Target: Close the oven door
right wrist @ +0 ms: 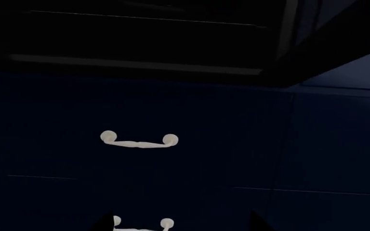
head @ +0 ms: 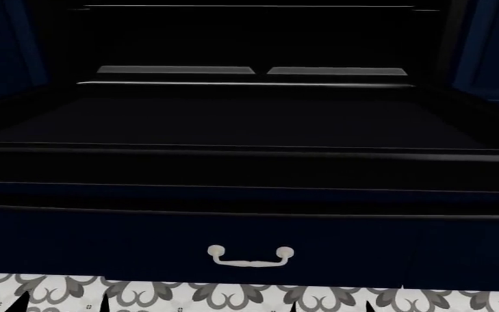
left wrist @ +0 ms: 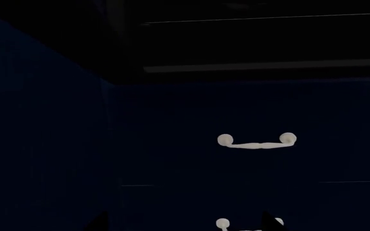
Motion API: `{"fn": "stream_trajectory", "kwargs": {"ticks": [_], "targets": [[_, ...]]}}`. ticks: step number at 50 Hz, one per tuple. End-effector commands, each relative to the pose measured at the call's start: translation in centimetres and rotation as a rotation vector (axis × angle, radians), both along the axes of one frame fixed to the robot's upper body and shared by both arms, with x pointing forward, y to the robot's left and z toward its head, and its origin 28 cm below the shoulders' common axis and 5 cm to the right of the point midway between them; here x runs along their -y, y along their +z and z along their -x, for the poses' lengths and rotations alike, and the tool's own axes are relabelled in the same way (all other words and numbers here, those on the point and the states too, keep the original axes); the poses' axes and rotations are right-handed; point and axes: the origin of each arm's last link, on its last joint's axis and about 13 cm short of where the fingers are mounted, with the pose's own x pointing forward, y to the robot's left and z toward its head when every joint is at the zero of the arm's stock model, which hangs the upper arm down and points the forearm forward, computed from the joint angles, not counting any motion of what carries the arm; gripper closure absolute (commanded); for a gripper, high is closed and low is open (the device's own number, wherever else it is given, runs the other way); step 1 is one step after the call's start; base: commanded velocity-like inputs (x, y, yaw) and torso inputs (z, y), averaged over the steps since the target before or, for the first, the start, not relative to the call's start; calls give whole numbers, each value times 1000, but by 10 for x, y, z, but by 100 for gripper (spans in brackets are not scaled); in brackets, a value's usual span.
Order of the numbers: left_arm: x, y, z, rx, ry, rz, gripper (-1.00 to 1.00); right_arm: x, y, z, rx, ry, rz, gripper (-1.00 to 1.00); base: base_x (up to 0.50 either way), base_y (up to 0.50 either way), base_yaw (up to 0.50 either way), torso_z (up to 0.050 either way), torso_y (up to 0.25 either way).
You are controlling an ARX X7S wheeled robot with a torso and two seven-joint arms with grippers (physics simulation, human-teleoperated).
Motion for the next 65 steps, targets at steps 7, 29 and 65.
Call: {"fn": "stream_trajectory", "kwargs": {"ticks": [7,29,65], "targets": [[1,-1,0,-7,-2,-3,-100,1,0,0,-3,-5,-10,-100,0,0,0,-50,0],[1,-1,0,-11,-3,-7,-100,1,-1,0,-9,-3,2,-100,0,0,0,-50,0],[1,1,1,15,-2,6,-100,1,0,0,3,3,9,-100,289,0,0,-10,0]]}}
